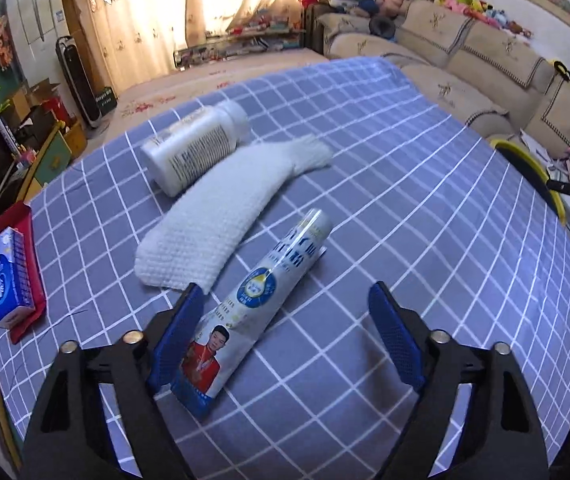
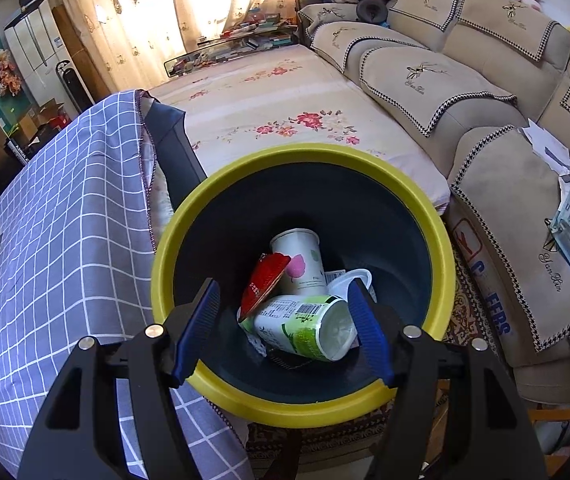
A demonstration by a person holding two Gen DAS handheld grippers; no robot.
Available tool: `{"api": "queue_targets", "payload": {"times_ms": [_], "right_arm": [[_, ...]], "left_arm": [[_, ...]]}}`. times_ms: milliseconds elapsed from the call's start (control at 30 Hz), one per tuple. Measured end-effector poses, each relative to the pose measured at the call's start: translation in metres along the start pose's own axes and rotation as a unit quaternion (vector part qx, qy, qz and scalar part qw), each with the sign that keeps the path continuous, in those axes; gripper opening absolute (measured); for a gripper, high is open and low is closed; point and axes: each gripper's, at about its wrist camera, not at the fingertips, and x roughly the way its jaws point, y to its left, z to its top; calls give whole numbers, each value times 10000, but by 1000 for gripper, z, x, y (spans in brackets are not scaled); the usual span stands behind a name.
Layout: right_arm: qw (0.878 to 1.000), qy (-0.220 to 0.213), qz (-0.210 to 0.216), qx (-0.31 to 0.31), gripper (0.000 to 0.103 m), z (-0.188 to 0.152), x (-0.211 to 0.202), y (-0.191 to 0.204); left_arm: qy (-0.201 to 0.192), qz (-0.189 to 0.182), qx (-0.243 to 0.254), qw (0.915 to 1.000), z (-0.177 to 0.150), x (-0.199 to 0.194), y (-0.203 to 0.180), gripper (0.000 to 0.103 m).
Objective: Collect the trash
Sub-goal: 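Grasp the white toothpaste tube with the left gripper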
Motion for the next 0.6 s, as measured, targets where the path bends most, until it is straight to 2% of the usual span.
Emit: {"api": "queue_targets", "payload": {"times_ms": [100,200,300,367,400,500,533,600], "right_arm": [[10000,21,25,-35,64,0,2,4],[9999,54,56,-80,65,-1,7,9],[9999,88,84,-99,66,-2,10,12],[9998,111,104,-106,66,-3,12,13],[9998,117,121,-122,66,-3,13,14],[9997,117,136,-157,66,-4,11,14],[9997,113,131,-155,66,-4,11,13],[9998,102,120,-115,66,-4,10,9]], "left_arm": [[177,4,-38,9998,-2,7,3,59],[293,-174,-91,9994,-4,5,-1,54],[377,-379,19,9986,-7,2,-14,53],[419,-202,216,9987,-8,4,-22,55],[442,-75,297,9986,-9,6,-23,60],[420,-124,304,9986,-8,7,-20,62],[427,-108,343,9984,-9,7,-21,62],[427,-88,466,9980,-11,4,-25,51]]}}
